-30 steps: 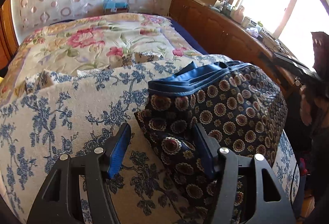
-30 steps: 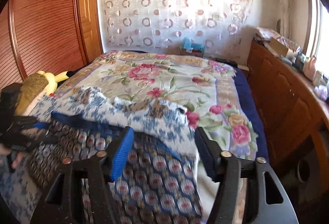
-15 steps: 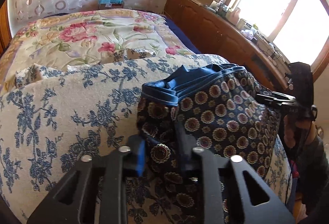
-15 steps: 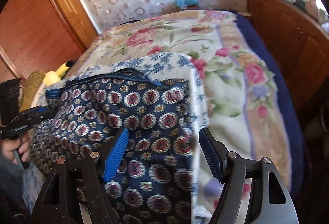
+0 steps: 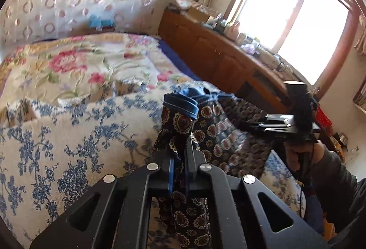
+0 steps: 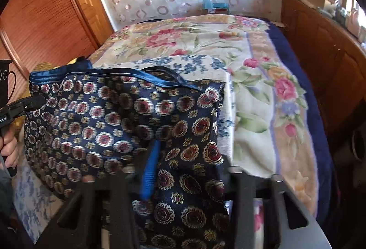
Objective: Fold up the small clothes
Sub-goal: 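Lift the folded navy shirt off the bed with both tools, then carry the folded shirt toward the yellow plush toy and lower it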
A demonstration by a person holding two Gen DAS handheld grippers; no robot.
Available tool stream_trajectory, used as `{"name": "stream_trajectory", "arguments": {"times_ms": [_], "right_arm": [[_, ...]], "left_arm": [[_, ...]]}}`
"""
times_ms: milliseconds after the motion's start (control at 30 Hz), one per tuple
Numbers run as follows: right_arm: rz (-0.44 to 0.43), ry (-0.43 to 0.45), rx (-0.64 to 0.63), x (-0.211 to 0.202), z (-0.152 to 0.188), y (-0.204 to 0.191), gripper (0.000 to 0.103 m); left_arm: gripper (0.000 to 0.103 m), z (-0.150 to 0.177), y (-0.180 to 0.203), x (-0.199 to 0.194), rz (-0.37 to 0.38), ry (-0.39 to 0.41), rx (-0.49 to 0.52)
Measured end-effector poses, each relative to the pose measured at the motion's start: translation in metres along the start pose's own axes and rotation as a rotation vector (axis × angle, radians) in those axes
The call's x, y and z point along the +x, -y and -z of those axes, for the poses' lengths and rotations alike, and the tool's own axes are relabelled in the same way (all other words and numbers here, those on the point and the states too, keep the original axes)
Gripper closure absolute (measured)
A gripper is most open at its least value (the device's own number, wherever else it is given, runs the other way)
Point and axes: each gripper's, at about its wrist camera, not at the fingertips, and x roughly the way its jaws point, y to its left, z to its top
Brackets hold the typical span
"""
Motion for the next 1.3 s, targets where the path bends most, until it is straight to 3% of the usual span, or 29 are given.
{"name": "stream_trajectory", "arguments": {"times_ms": [33, 167, 333, 567, 833, 1033, 1300], "right_arm": [[0.007, 0.007, -0.013, -0.001, 0.0, -0.001, 0.092], [0.024, 0.056, -0.051, -0.012, -0.002, -0.01, 0.095], [0.008, 0.159, -0.14, -0.037, -0.015, -0.049, 0.095], [-0.089, 0.26, -0.319, -0.043, -0.057, -0.145, 0.095], [-0.223, 0.284, -0.547, 0.008, -0.115, -0.292, 0.095], [-0.242, 0.261, -0.693, 0.069, -0.146, -0.381, 0.096], [-0.22, 0.251, -0.806, 0.127, -0.175, -0.428, 0.097]], "left_arm": [[0.096, 0.0, 0.004, -0.006, 0.003, 0.013, 0.008], [0.096, -0.002, 0.017, -0.038, 0.018, 0.078, 0.037], [0.096, 0.007, 0.013, -0.091, 0.006, 0.165, 0.023], [0.096, 0.043, -0.037, -0.2, -0.123, 0.317, -0.072], [0.096, 0.101, -0.115, -0.295, -0.343, 0.418, -0.218], [0.096, 0.133, -0.158, -0.318, -0.452, 0.42, -0.287], [0.096, 0.158, -0.187, -0.317, -0.501, 0.407, -0.345]]}}
